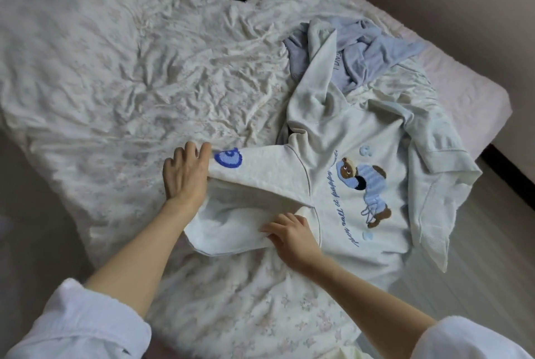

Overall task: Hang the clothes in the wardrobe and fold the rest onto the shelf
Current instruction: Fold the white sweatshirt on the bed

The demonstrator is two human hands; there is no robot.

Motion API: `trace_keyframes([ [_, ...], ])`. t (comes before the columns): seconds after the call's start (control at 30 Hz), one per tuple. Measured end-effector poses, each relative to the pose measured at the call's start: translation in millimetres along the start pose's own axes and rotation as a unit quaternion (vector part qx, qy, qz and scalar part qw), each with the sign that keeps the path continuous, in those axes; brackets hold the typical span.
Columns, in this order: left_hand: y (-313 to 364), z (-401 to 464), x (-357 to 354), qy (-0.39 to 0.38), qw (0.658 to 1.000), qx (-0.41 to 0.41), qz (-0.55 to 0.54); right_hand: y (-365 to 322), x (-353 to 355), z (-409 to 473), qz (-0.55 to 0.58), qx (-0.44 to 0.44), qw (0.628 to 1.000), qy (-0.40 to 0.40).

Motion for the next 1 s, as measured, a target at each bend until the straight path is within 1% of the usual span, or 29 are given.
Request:
trace_keyframes([
  [0.07, -7.4, -8.4, -29.1, -0.064, 0.998, 0.023, 0.011, 9.9, -20.4, -4.7, -0.015, -0.028, 0.999, -0.032],
  [0.1, -9.5, -16.4, -48.4, -0.115, 0.993, 0.036, -0.004, 17.1, -29.8, -9.7, -0.021, -0.048, 0.997, -0.051],
  [0.17, -12.4, -40.0, -88.4, -0.222, 0.97, 0.075, -0.061, 32.4, -47.1, -23.8, -0.026, -0.083, 0.993, -0.079],
  [0.2, -12.7, -51.4, -102.7, -0.255, 0.96, 0.088, -0.08, 38.9, -53.8, -30.6, -0.029, -0.093, 0.991, -0.093],
  [0.23, -11.1, -61.5, -113.5, -0.271, 0.955, 0.092, -0.081, 46.3, -62.4, -39.0, -0.028, -0.105, 0.988, -0.112],
  [0.27, -10.8, -67.7, -118.7, -0.267, 0.957, 0.092, -0.069, 52.9, -69.1, -46.3, -0.027, -0.114, 0.985, -0.129],
  [0.3, -10.8, -71.3, -119.1, -0.247, 0.963, 0.088, -0.055, 58.7, -74.7, -52.6, -0.026, -0.121, 0.982, -0.145],
  [0.37, -3.3, -73.2, -111.5, -0.175, 0.983, 0.058, -0.022, 69.7, -83.9, -64.3, -0.03, -0.133, 0.976, -0.17],
  [0.43, 12.6, -77.1, -104.1, -0.107, 0.994, 0.001, 0.027, 76.3, -89.5, -72.7, -0.022, -0.14, 0.974, -0.176],
  [0.47, 21.7, -80.0, -102.9, -0.089, 0.995, -0.026, 0.045, 76.5, -88.5, -73.7, -0.01, -0.142, 0.976, -0.166],
  [0.53, 43.9, -90.5, -106.7, -0.084, 0.992, -0.071, 0.065, 78.2, -83.7, -79.0, 0.012, -0.152, 0.981, -0.122],
  [0.63, 95.3, -110.3, -100.7, -0.063, 0.985, -0.157, 0.023, 88.2, -63.1, -96.4, 0.023, -0.183, 0.982, -0.024],
  [0.73, 155.3, -141.9, -96.4, -0.054, 0.959, -0.278, -0.021, 108.0, -46.2, -127.8, 0.028, -0.229, 0.972, 0.037],
  [0.83, 211.5, -179.0, -96.0, -0.052, 0.915, -0.394, -0.066, 144.2, -37.5, -176.8, 0.042, -0.324, 0.943, 0.063],
  [0.87, 228.1, -193.1, -100.1, -0.062, 0.896, -0.435, -0.066, 158.5, -37.8, -195.5, 0.049, -0.365, 0.928, 0.063],
  [0.93, 257.5, -219.0, -117.1, -0.098, 0.863, -0.496, -0.029, 186.8, -44.0, -232.4, 0.051, -0.429, 0.901, 0.044],
  [1.0, 270.6, -229.7, -141.5, -0.141, 0.852, -0.503, 0.031, 205.7, -57.8, -255.5, 0.041, -0.457, 0.888, -0.008],
])
Point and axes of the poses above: each hand's wrist, its own z-axis towards the middle knuckle, its own x-axis out of the back of the hand, y = z × x, the point moved 10 cm from there along z, towards the middle knuckle, and after that the axes turned 8 degrees about x, right-handed, at the moved point
